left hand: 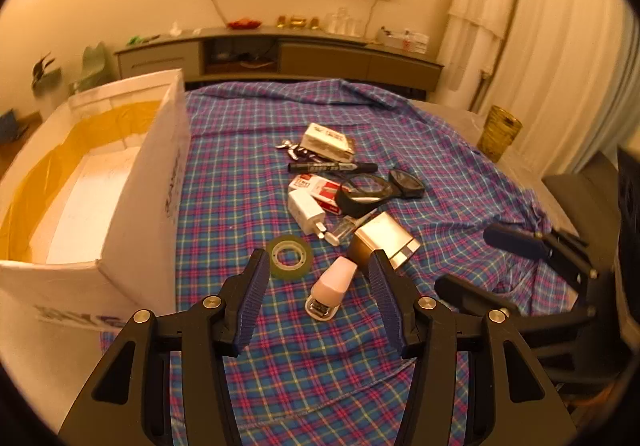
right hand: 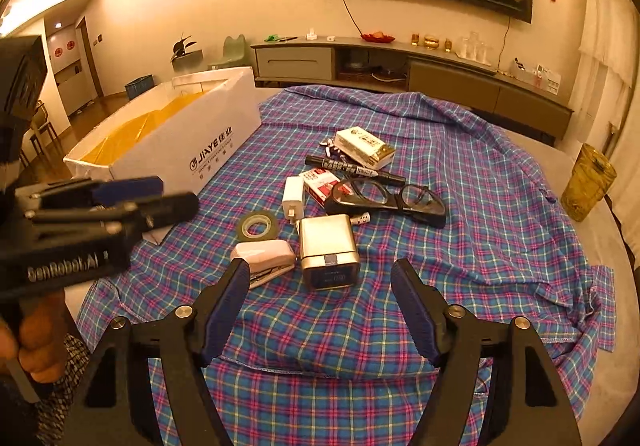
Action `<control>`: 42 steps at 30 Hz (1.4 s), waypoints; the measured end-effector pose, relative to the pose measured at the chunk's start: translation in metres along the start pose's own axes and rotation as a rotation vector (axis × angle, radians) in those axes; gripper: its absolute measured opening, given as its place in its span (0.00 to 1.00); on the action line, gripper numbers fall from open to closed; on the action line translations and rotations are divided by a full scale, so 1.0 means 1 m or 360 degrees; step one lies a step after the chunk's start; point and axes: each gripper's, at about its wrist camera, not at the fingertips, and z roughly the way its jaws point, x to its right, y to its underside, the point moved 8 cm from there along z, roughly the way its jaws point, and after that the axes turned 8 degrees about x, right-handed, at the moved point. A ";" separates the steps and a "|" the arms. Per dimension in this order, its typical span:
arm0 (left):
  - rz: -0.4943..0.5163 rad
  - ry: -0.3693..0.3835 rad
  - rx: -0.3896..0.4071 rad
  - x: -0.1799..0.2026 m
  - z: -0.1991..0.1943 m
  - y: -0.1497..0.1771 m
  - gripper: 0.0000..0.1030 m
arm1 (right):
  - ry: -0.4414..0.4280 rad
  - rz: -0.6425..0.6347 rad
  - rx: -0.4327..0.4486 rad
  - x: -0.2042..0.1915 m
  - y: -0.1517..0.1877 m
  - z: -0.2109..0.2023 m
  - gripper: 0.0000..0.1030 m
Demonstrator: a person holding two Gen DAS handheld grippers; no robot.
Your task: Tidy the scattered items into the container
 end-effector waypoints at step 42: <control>0.0102 0.0040 -0.0214 0.011 0.095 0.044 0.26 | -0.0204 -0.0075 -0.0425 0.022 0.024 0.114 0.49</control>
